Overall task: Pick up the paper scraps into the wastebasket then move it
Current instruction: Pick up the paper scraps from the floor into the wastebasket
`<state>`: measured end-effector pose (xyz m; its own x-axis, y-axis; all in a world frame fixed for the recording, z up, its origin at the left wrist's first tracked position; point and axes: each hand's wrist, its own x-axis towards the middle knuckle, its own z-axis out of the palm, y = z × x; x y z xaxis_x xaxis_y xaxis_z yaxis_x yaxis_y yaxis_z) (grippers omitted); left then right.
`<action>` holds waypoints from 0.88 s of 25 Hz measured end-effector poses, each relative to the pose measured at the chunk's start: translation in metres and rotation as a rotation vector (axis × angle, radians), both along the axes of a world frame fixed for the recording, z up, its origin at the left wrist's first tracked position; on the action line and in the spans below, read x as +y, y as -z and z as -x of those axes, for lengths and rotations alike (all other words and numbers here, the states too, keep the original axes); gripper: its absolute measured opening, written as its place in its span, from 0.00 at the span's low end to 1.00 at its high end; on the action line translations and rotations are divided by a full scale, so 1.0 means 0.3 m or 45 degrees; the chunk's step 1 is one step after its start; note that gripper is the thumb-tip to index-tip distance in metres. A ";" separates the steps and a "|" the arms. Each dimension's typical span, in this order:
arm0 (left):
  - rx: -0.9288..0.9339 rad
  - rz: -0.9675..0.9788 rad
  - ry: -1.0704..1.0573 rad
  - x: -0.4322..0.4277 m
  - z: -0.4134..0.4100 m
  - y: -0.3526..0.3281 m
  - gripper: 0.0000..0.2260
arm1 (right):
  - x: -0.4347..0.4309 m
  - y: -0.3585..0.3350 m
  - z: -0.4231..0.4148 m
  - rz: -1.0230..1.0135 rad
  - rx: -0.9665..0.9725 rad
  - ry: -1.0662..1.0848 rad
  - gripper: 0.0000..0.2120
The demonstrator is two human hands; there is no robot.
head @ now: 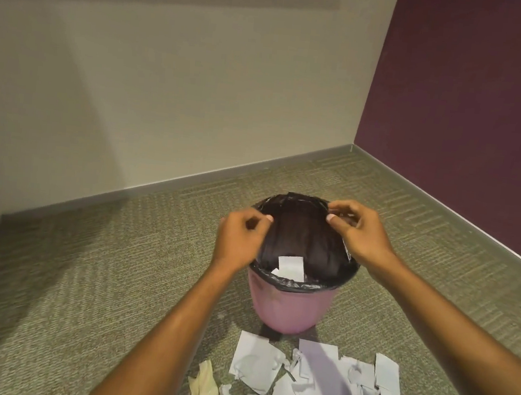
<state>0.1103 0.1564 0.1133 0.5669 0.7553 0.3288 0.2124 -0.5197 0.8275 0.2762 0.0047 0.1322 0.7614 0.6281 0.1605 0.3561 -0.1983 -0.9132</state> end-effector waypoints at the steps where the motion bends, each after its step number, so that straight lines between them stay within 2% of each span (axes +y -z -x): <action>1: -0.129 0.027 -0.187 -0.003 0.045 0.040 0.16 | -0.045 0.025 0.002 -0.053 -0.024 0.113 0.07; 3: -0.283 0.129 -0.554 -0.026 0.136 0.147 0.21 | -0.153 0.112 0.017 -0.081 -0.015 0.358 0.08; 5: -0.101 0.198 -0.735 -0.076 0.198 0.309 0.20 | -0.257 0.252 0.046 0.085 0.045 0.511 0.09; 7: 0.269 0.259 -0.563 -0.138 0.233 0.477 0.16 | -0.334 0.408 0.085 0.410 0.089 0.388 0.12; 9: 0.597 0.329 -0.211 -0.202 0.257 0.605 0.09 | -0.376 0.554 0.136 0.769 0.206 0.019 0.08; 10: 0.747 0.311 -0.038 -0.231 0.265 0.653 0.15 | -0.384 0.613 0.169 0.965 0.230 -0.195 0.04; 12: 1.038 0.146 0.209 -0.280 0.274 0.729 0.34 | -0.388 0.721 0.220 1.315 0.112 -0.476 0.28; 13: 1.152 0.015 0.243 -0.293 0.265 0.753 0.39 | -0.378 0.757 0.242 1.411 -0.004 -0.512 0.37; 14: 1.243 -0.073 0.267 -0.297 0.252 0.768 0.43 | -0.361 0.786 0.253 1.461 -0.161 -0.510 0.41; 16: 1.373 -0.129 0.322 -0.268 0.220 0.786 0.45 | -0.310 0.808 0.259 1.438 -0.408 -0.539 0.43; 19: 1.539 -0.169 0.447 -0.186 0.160 0.785 0.46 | -0.223 0.824 0.244 1.406 -0.657 -0.710 0.42; 22: 1.643 -0.163 0.567 -0.153 0.133 0.798 0.48 | -0.156 0.833 0.265 1.453 -0.790 -0.938 0.44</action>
